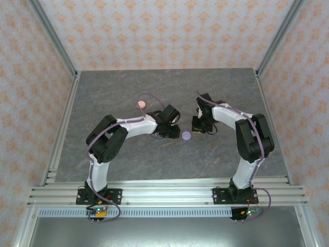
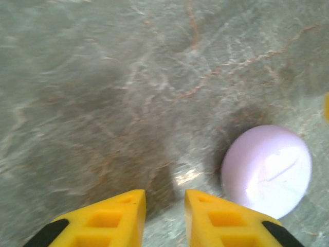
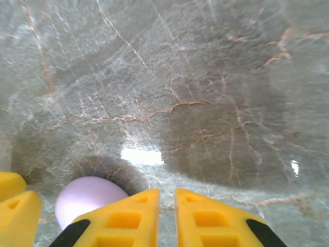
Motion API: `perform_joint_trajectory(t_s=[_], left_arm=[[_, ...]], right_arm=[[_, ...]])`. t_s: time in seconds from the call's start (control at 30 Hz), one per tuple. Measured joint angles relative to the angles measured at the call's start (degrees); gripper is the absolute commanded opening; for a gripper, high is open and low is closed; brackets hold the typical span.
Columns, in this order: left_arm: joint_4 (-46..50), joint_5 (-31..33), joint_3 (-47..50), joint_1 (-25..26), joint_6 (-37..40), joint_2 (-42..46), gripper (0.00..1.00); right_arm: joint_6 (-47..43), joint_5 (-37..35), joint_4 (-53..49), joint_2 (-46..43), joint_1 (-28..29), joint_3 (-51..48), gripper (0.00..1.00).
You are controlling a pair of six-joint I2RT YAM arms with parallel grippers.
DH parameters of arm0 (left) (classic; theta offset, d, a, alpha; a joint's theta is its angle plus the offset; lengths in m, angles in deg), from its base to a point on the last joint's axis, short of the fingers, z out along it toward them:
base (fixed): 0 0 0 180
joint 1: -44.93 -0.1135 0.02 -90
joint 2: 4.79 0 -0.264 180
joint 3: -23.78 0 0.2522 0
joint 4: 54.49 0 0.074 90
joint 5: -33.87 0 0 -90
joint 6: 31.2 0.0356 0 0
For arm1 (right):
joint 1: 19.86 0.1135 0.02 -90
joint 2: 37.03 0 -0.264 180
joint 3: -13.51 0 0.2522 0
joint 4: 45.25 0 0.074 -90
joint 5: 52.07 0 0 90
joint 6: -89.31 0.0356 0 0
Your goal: Insert the wireless bluetooth earbuds into the charging case
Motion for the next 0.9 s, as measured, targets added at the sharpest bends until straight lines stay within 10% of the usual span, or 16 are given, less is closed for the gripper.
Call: perform_joint_trajectory(t_s=[0.9], left_arm=[[-24.74,-9.66,13.77,-1.53,-13.62,6.69,0.54]], right_arm=[[0.33,19.32,10.19,-1.90,-3.89,-8.48,0.27]])
